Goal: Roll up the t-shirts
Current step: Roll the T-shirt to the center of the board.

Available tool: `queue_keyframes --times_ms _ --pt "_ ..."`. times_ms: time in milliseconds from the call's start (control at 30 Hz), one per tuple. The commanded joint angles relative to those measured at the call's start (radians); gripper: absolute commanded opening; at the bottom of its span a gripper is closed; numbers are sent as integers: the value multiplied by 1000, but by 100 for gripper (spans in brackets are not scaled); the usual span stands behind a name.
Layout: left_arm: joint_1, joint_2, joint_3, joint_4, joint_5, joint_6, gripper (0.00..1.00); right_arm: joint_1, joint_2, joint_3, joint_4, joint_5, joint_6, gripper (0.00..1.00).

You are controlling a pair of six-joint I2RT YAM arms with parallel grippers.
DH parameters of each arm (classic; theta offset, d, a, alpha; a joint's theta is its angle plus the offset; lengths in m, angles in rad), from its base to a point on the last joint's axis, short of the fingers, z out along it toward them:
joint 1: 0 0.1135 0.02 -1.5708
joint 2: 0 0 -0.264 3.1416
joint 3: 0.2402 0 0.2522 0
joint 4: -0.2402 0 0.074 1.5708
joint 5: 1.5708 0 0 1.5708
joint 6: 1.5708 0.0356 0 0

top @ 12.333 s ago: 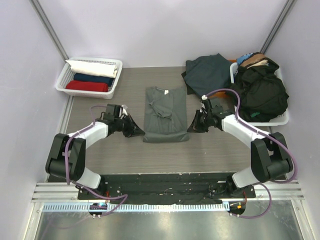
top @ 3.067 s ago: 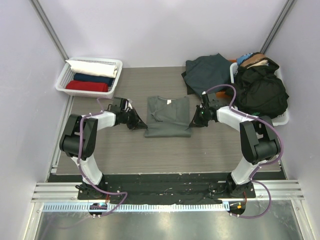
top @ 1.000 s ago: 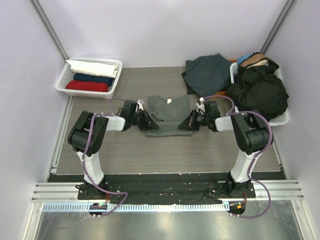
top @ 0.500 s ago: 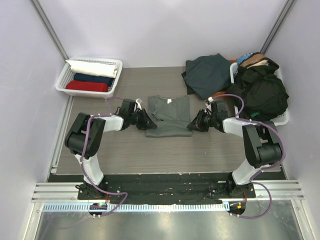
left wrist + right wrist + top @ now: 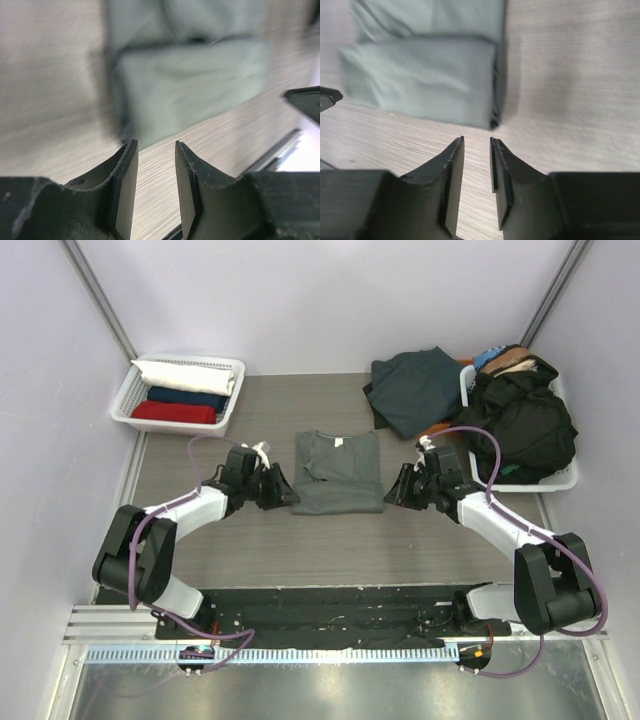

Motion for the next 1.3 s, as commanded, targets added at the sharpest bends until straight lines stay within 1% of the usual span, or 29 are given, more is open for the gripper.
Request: queue_keyframes --times_ms 0,100,267,367,533,700,733,800,867,933,967,1000,1067,1100,1267 --pt "-16 -20 -69 -11 -52 56 40 35 3 3 -75 126 -73 33" --pt "-23 0 -83 8 -61 59 40 71 38 4 -55 140 -77 31" --pt "-31 40 -63 18 -64 60 40 122 91 35 -50 184 -78 38" --pt "-34 58 -51 17 -69 65 40 138 120 52 -46 204 -77 39" --pt "-34 86 -25 5 -69 73 33 145 154 66 -30 210 -75 37" --pt "-34 97 -5 -5 -64 74 32 155 184 82 -17 207 -78 37" --pt "-34 97 -2 -6 -66 76 29 156 190 85 -18 212 -77 38" --pt "-34 104 3 -8 -60 76 17 161 207 96 -12 207 -81 37" --pt "-34 111 6 -6 -58 76 12 165 216 104 -6 206 -81 36" --pt "-34 111 5 -6 -57 77 7 170 227 110 -3 203 -83 28" --pt "-32 108 5 -8 -57 77 3 170 230 113 -4 198 -86 23" --pt "-34 106 3 -6 -57 77 1 170 235 115 -3 195 -87 15" --pt "-32 97 -5 -9 -60 79 0 173 233 112 -7 189 -86 8" --pt "-32 92 -5 -15 -60 79 0 173 229 109 -13 189 -83 1" --pt "-32 65 -35 -23 -48 74 0 174 166 66 -33 177 -80 1"
